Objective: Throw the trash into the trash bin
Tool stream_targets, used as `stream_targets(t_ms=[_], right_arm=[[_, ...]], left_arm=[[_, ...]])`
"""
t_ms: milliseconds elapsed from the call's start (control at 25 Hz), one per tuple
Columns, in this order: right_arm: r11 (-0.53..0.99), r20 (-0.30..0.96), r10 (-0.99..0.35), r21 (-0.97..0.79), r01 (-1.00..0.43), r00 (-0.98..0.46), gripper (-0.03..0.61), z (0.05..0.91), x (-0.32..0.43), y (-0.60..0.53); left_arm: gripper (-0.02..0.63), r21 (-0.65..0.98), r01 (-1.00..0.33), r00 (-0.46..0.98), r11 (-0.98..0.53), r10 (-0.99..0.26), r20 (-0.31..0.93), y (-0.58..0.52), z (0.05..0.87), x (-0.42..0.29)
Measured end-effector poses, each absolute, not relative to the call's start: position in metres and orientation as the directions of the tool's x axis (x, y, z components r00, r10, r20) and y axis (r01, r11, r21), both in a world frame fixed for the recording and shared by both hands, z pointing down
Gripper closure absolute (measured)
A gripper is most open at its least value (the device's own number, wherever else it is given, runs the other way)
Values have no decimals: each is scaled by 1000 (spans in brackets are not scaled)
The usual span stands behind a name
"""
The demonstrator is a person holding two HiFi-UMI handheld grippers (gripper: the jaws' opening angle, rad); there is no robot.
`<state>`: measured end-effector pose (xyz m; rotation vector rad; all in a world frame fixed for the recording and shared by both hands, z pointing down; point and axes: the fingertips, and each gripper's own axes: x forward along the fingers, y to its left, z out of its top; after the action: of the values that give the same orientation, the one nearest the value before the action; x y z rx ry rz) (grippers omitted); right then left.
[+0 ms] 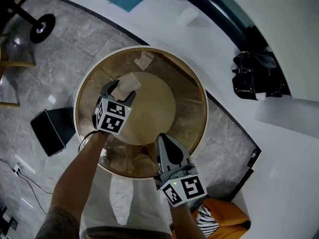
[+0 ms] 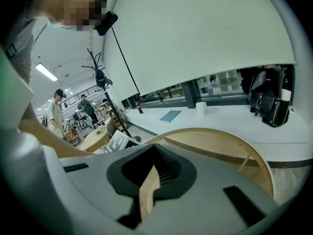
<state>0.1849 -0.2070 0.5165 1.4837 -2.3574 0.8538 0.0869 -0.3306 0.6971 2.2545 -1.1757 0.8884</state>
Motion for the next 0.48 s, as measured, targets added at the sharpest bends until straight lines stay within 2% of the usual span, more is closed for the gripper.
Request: stream_targets(t_ms=[160,480], right_arm=[[325,478,-745,-351,-878,-466,560,515,182,-206],[357,468,-735,-348,-867,-491,560,505,167,-207]], left_arm=[[345,123,-841,452,-527,-559,695,-322,686,85],[347,157,-851,463,-501,-575,674,-306,665,77]])
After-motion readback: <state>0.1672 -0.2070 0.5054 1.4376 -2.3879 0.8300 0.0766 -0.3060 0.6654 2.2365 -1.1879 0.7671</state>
